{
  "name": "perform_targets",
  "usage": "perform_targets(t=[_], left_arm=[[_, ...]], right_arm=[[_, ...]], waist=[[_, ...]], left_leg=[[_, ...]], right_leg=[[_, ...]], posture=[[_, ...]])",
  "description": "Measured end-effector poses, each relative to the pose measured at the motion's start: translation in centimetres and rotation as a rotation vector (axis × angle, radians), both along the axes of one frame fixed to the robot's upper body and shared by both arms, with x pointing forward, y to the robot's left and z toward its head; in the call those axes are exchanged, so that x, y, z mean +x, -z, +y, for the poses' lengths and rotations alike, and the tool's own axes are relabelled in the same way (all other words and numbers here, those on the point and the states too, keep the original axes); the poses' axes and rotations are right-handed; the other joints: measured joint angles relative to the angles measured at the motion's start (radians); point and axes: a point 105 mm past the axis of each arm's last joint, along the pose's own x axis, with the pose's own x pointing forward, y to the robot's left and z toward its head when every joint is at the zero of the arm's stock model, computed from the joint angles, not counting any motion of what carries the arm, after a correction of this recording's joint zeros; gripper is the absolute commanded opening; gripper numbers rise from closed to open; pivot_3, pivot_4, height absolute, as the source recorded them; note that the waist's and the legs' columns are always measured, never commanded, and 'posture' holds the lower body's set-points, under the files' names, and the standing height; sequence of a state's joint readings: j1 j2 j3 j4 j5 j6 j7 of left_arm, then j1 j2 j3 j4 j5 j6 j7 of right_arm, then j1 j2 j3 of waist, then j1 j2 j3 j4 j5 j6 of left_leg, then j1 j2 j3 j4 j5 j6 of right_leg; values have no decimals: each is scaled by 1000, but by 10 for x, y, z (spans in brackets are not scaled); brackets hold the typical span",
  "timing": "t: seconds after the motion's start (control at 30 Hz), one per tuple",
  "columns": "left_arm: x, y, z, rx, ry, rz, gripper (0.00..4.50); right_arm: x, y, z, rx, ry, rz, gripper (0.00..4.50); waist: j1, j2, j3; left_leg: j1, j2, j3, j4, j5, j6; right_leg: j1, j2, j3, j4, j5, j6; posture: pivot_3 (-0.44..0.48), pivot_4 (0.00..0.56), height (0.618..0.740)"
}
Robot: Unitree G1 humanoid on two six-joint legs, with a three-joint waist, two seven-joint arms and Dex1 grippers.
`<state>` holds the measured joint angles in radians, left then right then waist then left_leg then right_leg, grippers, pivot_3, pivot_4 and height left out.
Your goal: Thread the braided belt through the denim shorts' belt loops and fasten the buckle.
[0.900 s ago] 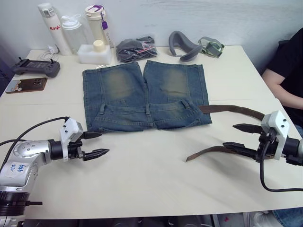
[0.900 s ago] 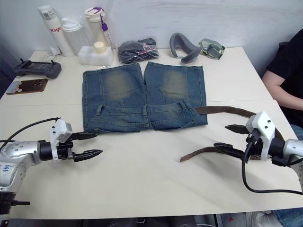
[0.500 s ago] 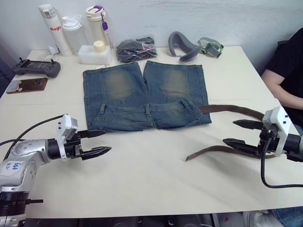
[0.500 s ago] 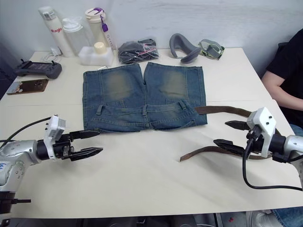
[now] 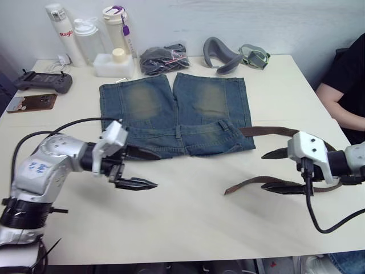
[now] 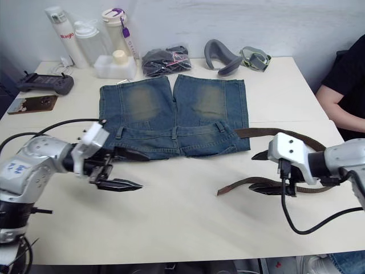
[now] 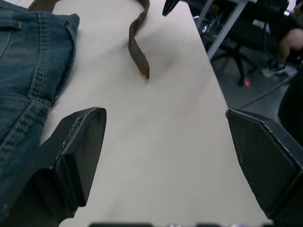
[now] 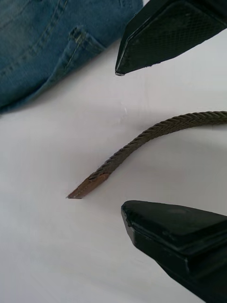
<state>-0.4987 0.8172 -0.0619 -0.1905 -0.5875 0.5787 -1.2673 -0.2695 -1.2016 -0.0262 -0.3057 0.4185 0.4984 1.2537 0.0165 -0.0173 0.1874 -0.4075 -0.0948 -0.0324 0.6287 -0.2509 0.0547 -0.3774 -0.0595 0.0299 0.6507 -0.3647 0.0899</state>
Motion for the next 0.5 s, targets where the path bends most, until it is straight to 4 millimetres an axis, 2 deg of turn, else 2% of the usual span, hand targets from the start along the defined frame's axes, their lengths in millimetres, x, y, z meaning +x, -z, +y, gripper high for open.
perform_targets(t=[0.13, 0.33, 0.43, 0.5], left_arm=[[4, 5, -7, 0, -18, -5, 4409], [3, 17, -10, 16, -63, -6, 4409], [5, 24, -13, 13, -97, 0, 4464], [5, 29, -12, 22, -126, 8, 4464]], right_arm=[[9, 11, -4, -46, 8, -13, 4500], [22, 43, -12, -105, 23, 2, 4500], [29, 55, -13, -123, 18, 5, 3690], [29, 60, -13, -133, 0, 14, 2759]], waist=[[-5, 0, 0], [-10, 0, 0], [-14, 0, 0], [-15, 0, 0]], left_leg=[[0, 0, 0, 0, 0, 0], [0, 0, 0, 3, 1, -2], [1, 0, 0, 3, 3, -2], [2, 0, 0, 3, 3, -1]], right_leg=[[0, 1, 0, 0, 0, 0], [0, 1, 0, 3, 0, 0], [0, 1, 0, 6, 0, 0], [0, 1, 0, 7, 0, 0]], posture=[[0, 150, 740], [0, 150, 740], [0, 150, 740], [0, 150, 740]])
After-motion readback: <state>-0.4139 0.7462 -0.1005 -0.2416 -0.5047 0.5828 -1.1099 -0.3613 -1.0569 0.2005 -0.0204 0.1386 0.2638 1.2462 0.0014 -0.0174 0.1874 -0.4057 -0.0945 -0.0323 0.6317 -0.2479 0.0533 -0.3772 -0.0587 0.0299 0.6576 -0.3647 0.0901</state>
